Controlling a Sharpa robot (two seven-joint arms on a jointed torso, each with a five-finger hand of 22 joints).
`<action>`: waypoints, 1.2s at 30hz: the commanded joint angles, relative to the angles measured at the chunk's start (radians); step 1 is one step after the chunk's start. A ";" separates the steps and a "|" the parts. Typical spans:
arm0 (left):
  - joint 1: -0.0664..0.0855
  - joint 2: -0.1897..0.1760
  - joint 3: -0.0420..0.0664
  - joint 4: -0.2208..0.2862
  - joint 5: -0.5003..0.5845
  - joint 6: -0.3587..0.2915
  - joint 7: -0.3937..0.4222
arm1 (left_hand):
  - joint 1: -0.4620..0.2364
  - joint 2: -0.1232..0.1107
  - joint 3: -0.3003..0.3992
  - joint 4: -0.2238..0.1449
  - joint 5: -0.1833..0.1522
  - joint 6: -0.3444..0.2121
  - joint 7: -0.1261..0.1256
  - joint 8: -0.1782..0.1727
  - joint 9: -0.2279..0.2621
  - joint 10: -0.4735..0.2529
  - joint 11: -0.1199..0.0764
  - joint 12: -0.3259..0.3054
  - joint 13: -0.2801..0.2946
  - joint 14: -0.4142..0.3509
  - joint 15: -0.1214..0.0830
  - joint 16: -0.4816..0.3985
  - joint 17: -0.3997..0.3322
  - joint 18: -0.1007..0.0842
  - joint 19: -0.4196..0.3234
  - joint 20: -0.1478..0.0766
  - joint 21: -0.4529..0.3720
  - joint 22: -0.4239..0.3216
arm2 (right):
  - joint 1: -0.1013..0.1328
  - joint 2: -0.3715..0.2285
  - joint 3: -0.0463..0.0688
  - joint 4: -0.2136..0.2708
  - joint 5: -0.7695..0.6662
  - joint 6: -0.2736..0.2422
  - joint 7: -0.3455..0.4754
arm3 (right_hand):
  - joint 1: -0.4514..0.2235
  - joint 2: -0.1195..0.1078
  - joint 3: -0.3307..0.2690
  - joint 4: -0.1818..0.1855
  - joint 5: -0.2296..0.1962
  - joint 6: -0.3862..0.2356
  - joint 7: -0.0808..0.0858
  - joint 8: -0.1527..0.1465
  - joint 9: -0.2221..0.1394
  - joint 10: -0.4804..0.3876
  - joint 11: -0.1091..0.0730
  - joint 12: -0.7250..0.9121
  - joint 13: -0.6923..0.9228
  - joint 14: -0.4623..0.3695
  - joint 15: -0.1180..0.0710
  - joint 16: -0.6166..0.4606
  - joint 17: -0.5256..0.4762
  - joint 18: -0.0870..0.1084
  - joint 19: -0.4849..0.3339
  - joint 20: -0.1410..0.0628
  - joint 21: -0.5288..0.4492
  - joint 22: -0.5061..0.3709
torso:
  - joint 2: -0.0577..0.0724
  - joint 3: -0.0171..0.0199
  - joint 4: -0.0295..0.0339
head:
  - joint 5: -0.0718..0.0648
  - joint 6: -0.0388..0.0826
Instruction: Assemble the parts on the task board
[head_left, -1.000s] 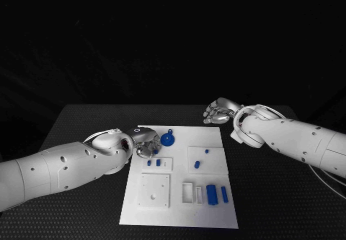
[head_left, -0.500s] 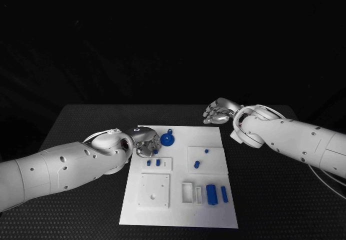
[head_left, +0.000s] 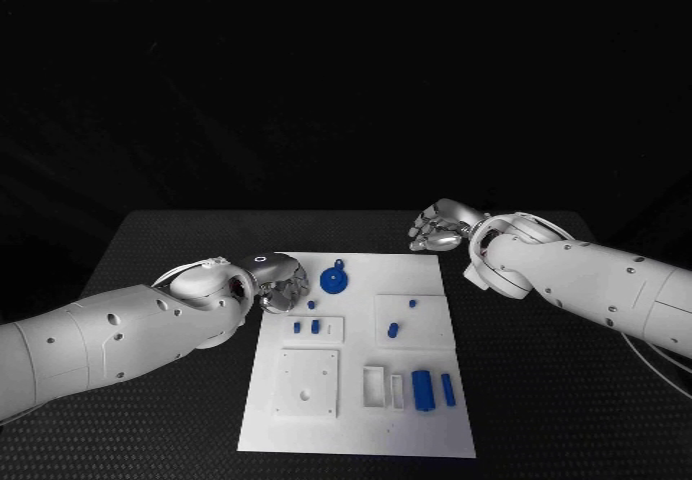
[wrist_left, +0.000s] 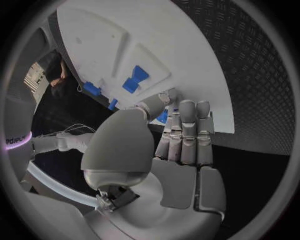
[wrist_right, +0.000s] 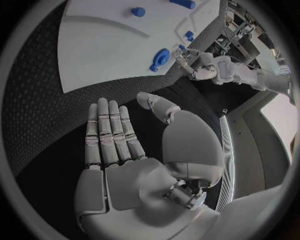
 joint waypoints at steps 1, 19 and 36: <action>0.000 -0.004 0.000 -0.007 -0.002 -0.013 0.003 | 0.022 -0.006 0.030 0.001 -0.036 0.005 -0.003 0.007 0.000 -0.008 0.002 -0.005 0.001 0.000 0.007 0.005 -0.002 0.013 0.004 -0.019 0.004 0.019 | -0.002 -0.004 0.000 0.005 -0.003 0.020 0.018 | 0.016 0.001 -0.001 -0.011 0.002 -0.004 -0.002 0.005 -0.002 0.008 0.002 -0.006 -0.001 -0.002 0.006 -0.006 -0.002 -0.004 -0.002 0.005 -0.006 0.002 | 0.000 -0.0004 -0.0008 | 0.000 0.002; 0.005 -0.062 0.051 -0.050 0.923 -0.155 0.245 | -0.082 -0.040 0.029 0.104 -0.087 0.016 0.034 0.027 0.005 -0.011 0.014 -0.008 0.012 -0.079 0.022 -0.132 -0.079 -0.005 -0.066 -0.002 -0.044 0.010 | -0.023 -0.073 -0.021 0.102 -0.333 0.106 0.063 | 0.096 0.013 0.019 -0.059 -0.284 0.055 -0.032 0.033 0.001 0.107 -0.027 0.003 0.005 0.077 -0.033 0.058 0.024 0.026 0.101 0.000 0.002 0.035 | -0.001 0.0013 0.0008 | -0.029 0.010; 0.012 -0.102 0.056 0.002 1.176 -0.077 0.335 | -0.185 -0.014 -0.096 0.121 -0.085 -0.017 0.037 0.035 0.010 -0.092 0.046 -0.016 -0.025 -0.203 0.127 -0.504 -0.208 0.003 -0.190 0.096 -0.193 -0.025 | -0.050 -0.128 -0.059 0.241 -0.512 0.096 0.056 | 0.095 0.003 0.055 -0.038 -0.338 0.108 -0.042 0.046 0.003 0.198 -0.042 -0.089 0.002 0.109 -0.050 0.076 0.056 0.030 0.156 -0.013 -0.008 0.042 | 0.000 -0.0014 -0.0002 | -0.027 0.004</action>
